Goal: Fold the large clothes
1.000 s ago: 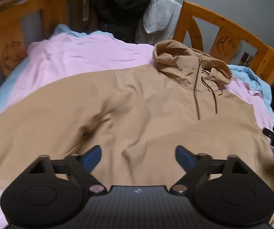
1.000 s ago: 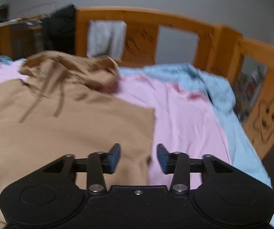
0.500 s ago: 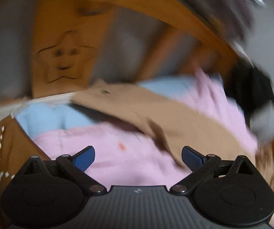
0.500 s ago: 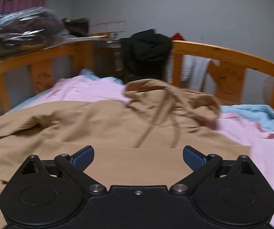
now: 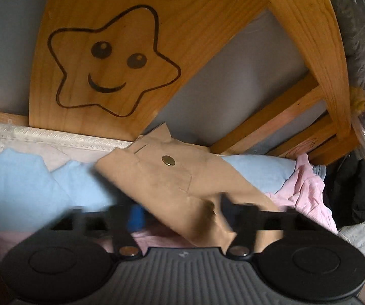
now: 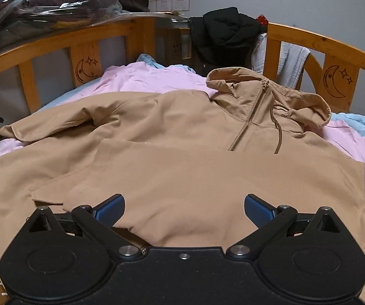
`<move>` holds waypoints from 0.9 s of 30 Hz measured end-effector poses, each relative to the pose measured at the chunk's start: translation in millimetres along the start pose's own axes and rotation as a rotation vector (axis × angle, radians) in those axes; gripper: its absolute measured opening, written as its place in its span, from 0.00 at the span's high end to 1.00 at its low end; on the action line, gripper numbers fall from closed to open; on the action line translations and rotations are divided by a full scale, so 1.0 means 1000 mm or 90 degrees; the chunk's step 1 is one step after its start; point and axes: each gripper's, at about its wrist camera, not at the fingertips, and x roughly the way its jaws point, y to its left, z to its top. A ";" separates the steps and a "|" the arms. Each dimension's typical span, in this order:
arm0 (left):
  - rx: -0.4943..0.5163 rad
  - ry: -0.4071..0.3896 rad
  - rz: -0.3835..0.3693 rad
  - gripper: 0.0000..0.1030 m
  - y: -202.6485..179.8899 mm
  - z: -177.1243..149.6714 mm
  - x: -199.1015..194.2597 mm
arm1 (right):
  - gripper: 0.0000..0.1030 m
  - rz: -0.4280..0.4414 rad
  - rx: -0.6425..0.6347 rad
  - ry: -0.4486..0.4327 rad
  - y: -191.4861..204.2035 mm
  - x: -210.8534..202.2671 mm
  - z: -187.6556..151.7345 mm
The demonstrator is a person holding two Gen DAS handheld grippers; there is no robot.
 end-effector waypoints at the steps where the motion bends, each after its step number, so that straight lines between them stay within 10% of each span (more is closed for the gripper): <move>1: 0.004 -0.004 0.001 0.76 -0.001 -0.002 0.001 | 0.02 0.001 0.001 0.000 0.001 -0.001 0.000; 8: 0.242 -0.105 -0.024 0.94 -0.056 -0.042 -0.057 | 0.03 0.022 -0.025 -0.011 0.022 -0.007 0.008; 16: 0.589 -0.226 -0.302 0.95 -0.141 -0.106 -0.143 | 0.03 0.013 0.049 -0.066 0.008 -0.023 0.035; 20: 0.726 -0.219 -0.432 0.95 -0.186 -0.139 -0.163 | 0.03 0.062 0.172 -0.088 -0.022 -0.031 0.061; 27: 1.049 -0.158 -0.514 0.95 -0.199 -0.249 -0.166 | 0.01 0.231 0.362 -0.075 -0.062 -0.044 0.103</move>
